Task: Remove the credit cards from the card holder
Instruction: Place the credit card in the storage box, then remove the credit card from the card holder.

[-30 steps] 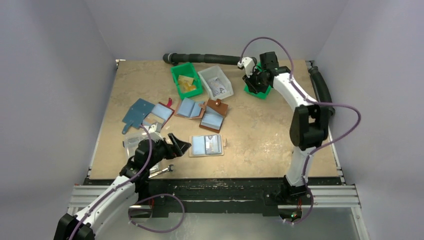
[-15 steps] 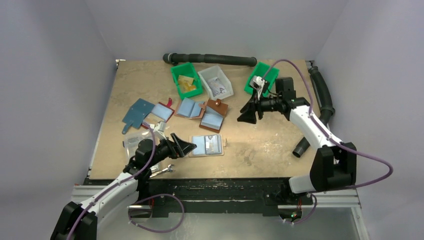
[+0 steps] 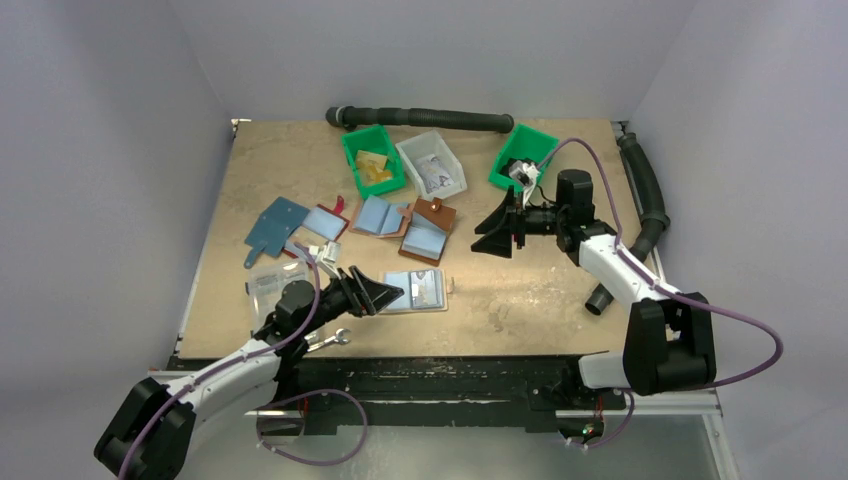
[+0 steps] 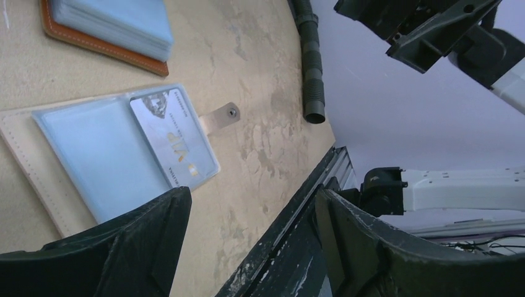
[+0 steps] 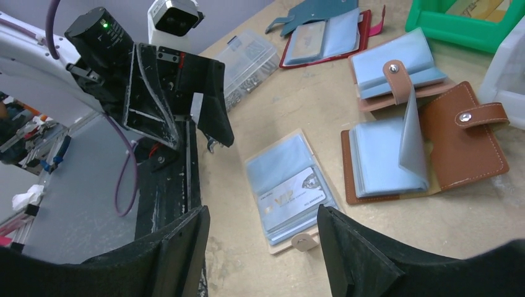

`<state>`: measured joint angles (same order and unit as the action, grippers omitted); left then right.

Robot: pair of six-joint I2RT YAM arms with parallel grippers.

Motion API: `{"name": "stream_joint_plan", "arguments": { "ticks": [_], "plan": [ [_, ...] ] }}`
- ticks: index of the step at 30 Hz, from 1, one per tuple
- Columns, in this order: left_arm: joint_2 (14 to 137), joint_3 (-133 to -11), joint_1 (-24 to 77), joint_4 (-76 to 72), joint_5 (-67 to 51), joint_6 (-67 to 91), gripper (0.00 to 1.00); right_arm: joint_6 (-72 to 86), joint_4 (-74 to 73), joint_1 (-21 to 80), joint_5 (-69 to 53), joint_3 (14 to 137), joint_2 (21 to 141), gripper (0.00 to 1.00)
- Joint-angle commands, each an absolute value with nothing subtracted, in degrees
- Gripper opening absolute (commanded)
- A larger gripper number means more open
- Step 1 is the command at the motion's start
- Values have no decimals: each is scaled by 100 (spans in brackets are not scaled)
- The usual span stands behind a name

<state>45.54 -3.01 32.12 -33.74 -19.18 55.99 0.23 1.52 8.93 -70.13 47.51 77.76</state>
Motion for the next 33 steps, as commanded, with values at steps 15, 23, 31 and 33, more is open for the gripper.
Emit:
{"name": "stream_joint_plan", "arguments": {
  "ticks": [15,23,31,33],
  "plan": [
    [5631,-9,3251,-5738,-1698,6544,79,328,402,1651,-6360,4764,8131,67],
    [5770,-9,3247,-5659,-1638,6717,79,213,216,1980,-6083,4851,8357,67],
    [5808,-161,3254,-5095,-1657,6631,79,220,203,2243,-5704,4874,8559,67],
    [5814,-277,3281,-4900,-1691,6555,79,248,199,2301,-5611,4884,8631,67]
  ]
}}
